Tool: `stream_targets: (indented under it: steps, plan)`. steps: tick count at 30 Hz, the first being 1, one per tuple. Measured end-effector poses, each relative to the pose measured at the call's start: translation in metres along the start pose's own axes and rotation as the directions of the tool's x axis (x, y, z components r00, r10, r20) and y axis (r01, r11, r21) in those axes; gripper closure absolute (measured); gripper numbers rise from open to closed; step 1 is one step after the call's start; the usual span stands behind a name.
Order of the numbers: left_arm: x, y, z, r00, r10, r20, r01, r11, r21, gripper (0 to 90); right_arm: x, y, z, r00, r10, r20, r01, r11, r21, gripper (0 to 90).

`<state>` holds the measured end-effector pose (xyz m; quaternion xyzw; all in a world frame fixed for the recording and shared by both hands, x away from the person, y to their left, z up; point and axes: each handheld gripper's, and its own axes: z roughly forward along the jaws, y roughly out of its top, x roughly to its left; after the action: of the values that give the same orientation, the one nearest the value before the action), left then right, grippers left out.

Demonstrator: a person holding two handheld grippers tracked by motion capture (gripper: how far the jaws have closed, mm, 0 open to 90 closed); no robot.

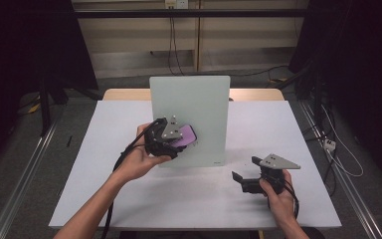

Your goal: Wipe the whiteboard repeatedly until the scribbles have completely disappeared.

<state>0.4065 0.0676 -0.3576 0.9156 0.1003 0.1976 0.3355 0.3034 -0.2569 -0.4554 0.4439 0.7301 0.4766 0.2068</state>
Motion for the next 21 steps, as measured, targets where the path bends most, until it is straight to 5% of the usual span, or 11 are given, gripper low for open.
stream_targets:
  steps: [14, 21]
  plan:
    - [-0.025, -0.013, 0.026, 0.9964, 0.038, 0.076, -0.044, 0.9951, 0.089, 41.0, 0.001, 0.0, 0.0, 1.0, -0.005, -0.005, 0.005, 1.0, 0.003, 5.8]
    - [-0.037, -0.013, 0.043, 0.9843, 0.089, 0.153, -0.115, 0.9789, 0.169, 41.0, 0.001, 0.0, 0.0, 1.0, -0.002, 0.0, 0.002, 1.0, 0.002, 5.8]
